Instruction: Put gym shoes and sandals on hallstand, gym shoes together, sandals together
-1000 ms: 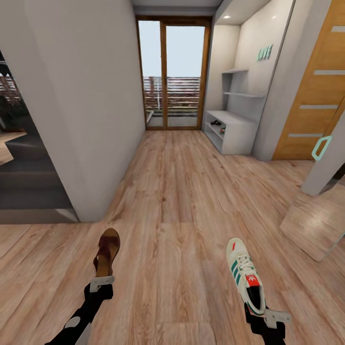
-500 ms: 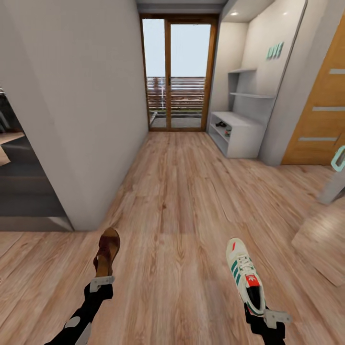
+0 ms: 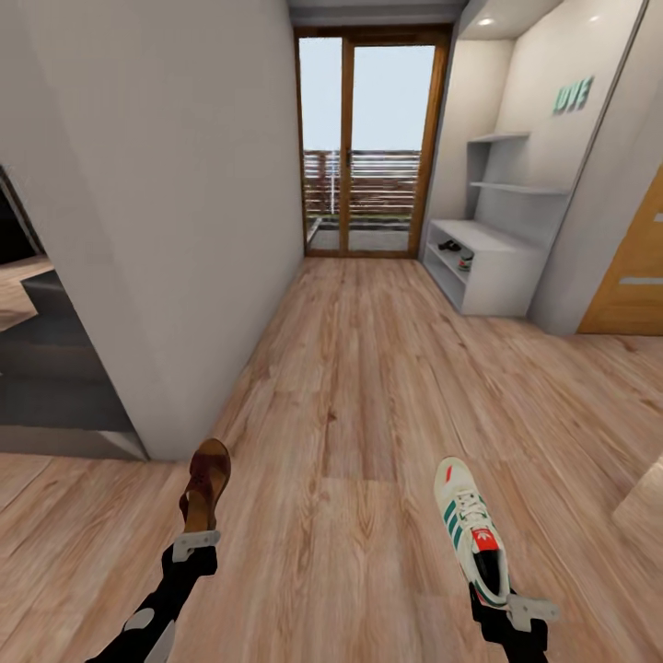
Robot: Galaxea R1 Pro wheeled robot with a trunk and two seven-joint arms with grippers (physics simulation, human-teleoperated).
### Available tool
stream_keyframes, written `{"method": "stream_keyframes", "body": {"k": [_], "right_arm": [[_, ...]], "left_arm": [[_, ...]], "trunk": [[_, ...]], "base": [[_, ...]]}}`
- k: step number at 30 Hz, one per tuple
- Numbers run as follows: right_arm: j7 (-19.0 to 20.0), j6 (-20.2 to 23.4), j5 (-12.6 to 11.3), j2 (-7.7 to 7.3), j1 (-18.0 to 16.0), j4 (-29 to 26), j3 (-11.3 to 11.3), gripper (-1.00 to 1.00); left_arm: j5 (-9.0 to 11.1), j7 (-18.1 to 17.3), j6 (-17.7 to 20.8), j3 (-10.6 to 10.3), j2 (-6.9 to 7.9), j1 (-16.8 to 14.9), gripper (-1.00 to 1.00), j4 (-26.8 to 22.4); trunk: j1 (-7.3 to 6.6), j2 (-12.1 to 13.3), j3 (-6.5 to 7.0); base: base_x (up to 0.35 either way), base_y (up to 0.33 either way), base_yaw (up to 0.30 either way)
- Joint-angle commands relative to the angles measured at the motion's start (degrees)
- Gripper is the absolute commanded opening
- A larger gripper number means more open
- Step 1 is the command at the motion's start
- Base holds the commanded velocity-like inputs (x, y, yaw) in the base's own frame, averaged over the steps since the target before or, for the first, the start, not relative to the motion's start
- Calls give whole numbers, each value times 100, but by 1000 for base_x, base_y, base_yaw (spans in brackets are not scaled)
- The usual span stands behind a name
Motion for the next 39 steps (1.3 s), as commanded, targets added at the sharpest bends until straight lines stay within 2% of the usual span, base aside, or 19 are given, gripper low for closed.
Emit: {"method": "stream_keyframes", "body": {"k": [1,39], "right_arm": [[55,-22,24,5,-4,3,-49,-100],[58,-23,24,4,0,5,-49,-100]], "left_arm": [[-2,-50,-11,39,-3,-4,-100,4],[-2,-50,-11,39,-3,-4,-100,4]], "trunk": [[2,-2,-4],[2,-2,-4]], "base": [[339,0,9],[339,0,0]]}}
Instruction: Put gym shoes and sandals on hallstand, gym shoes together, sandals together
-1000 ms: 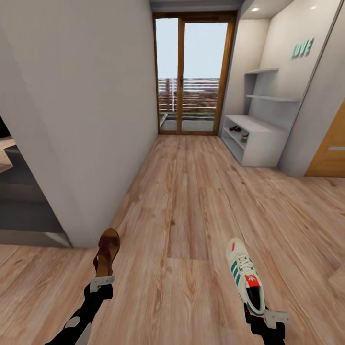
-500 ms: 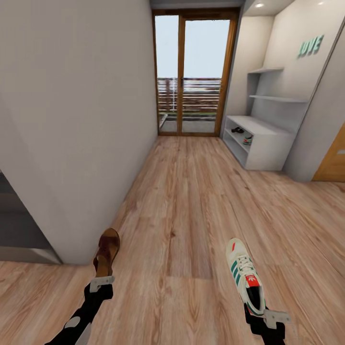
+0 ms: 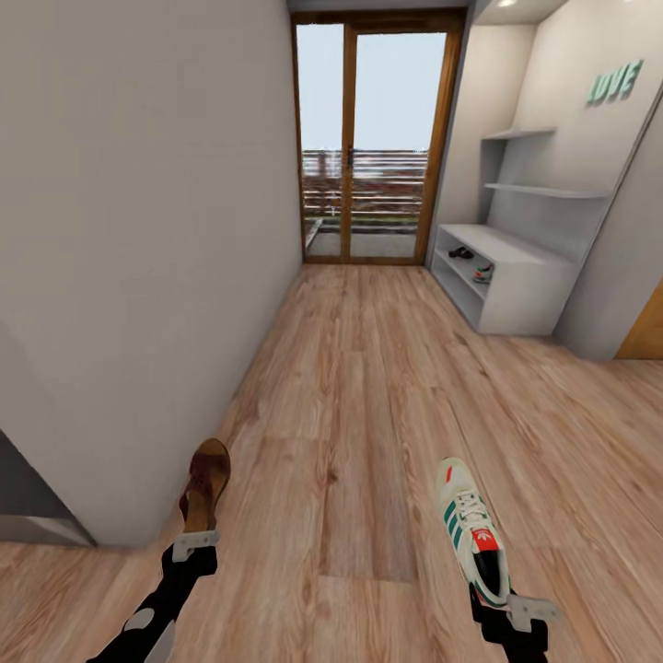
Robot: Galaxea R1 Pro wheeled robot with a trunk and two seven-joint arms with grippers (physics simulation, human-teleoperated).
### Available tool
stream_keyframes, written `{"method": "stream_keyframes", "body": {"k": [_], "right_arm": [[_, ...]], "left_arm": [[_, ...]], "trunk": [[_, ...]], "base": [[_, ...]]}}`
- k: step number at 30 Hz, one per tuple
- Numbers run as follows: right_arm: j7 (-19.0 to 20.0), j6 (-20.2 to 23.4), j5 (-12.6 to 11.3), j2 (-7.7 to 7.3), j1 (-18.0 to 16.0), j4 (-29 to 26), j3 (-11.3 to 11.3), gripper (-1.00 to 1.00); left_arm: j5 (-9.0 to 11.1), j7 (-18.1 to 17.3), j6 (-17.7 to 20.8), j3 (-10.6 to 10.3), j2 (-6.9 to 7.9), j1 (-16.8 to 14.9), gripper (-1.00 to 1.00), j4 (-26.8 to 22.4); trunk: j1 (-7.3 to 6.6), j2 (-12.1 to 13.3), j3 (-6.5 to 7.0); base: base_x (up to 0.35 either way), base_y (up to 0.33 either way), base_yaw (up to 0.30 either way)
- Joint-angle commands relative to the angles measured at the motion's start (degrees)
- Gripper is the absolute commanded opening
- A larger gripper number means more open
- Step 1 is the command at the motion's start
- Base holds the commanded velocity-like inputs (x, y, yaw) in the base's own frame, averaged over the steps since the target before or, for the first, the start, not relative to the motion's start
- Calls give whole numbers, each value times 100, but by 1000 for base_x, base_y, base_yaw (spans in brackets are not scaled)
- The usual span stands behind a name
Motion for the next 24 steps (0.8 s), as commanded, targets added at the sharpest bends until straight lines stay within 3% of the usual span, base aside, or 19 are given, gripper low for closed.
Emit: {"method": "stream_keyframes", "body": {"k": [1,24], "right_arm": [[55,-22,24,3,-6,2,-49,-100],[55,-21,24,5,-6,2,-49,-100]], "left_arm": [[-3,-50,-11,39,-3,-4,-100,4],[-3,-50,-11,42,-3,-4,-100,4]], "trunk": [[2,-2,-5],[2,-2,-5]], "base": [[339,0,0],[339,0,5]]}}
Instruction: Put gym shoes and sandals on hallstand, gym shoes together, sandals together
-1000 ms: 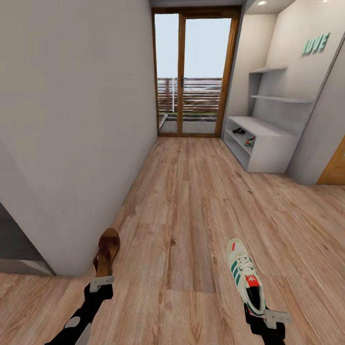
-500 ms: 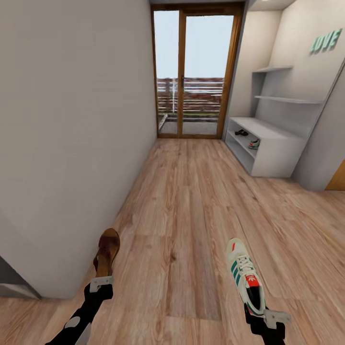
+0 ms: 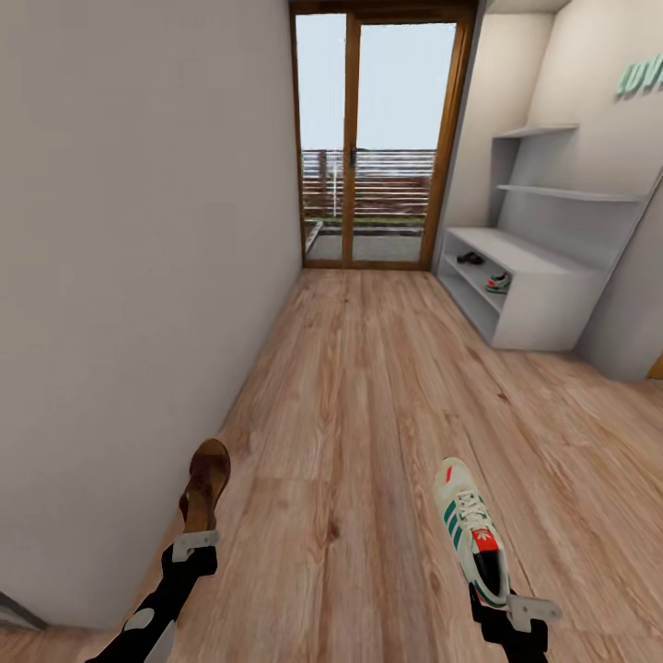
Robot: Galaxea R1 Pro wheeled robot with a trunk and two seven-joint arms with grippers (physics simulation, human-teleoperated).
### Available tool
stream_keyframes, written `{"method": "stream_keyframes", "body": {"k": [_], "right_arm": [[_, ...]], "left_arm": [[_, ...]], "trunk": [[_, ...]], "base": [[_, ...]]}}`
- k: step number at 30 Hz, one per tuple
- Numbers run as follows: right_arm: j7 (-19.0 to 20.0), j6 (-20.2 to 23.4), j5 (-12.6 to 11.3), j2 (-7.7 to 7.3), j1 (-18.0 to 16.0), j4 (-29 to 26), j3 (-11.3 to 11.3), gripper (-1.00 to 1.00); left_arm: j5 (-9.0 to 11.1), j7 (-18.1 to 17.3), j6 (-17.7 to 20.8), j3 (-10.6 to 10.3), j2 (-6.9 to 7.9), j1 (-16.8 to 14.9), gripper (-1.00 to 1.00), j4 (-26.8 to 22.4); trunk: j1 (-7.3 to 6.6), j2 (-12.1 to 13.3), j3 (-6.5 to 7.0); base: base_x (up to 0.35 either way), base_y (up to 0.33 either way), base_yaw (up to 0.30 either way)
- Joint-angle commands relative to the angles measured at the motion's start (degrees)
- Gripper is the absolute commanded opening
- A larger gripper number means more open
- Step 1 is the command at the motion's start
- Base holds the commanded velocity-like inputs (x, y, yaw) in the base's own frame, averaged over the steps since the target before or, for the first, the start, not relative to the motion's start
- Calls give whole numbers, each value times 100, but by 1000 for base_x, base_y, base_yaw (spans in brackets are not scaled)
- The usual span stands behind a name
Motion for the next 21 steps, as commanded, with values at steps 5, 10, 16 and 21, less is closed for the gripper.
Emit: {"method": "stream_keyframes", "body": {"k": [5,10,16,21], "right_arm": [[55,-23,24,5,-5,1,-48,-100],[58,-23,24,5,-5,2,-48,-100],[63,-18,24,5,-5,-1,-48,-100],[64,-15,24,5,-5,-5,-48,-100]], "left_arm": [[-2,-50,-11,44,-4,-5,-100,5],[-2,-50,-11,45,-4,-5,-100,5],[-2,-50,-11,45,-4,-5,-100,7],[-2,-50,-11,45,-4,-5,-100,9]], "trunk": [[2,-2,-5],[2,-2,-5],[2,-2,-5],[2,-2,-5]], "base": [[339,0,106],[339,0,22],[339,0,2],[339,0,0]]}}
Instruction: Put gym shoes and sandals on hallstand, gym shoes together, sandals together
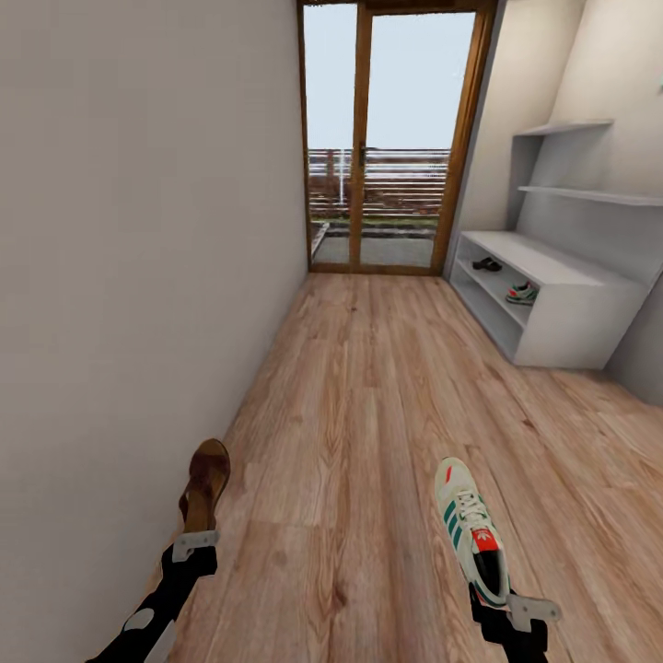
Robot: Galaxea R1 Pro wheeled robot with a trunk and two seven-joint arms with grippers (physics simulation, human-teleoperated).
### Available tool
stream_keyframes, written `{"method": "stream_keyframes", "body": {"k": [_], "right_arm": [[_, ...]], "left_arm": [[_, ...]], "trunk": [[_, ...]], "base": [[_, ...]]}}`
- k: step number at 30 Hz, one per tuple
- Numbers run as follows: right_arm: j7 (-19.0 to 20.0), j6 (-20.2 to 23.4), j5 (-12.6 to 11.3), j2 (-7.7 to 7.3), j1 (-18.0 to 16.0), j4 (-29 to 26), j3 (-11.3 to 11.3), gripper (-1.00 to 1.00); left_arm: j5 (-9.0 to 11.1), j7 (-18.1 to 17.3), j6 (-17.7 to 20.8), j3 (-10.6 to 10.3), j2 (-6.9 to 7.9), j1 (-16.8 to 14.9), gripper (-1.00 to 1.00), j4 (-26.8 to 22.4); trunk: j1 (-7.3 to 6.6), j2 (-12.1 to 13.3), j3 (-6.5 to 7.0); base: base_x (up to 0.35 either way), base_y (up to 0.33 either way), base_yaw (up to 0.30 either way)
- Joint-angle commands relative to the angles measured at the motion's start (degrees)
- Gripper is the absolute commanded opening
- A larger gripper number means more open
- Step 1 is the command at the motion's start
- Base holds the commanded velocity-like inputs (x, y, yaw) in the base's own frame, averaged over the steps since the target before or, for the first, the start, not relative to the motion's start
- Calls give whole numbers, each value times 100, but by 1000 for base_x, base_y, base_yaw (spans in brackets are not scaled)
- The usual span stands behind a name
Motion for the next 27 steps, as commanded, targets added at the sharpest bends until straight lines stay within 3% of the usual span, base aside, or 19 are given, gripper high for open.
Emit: {"method": "stream_keyframes", "body": {"k": [1,27], "right_arm": [[56,-24,24,5,-6,2,-49,-100],[56,-31,24,4,-6,1,-49,-100]], "left_arm": [[-3,-50,-11,40,-3,-4,-100,5],[-58,-73,-11,31,-82,3,-100,9]], "trunk": [[2,-2,-5],[2,-2,-5]], "base": [[339,0,0],[339,0,0]]}}
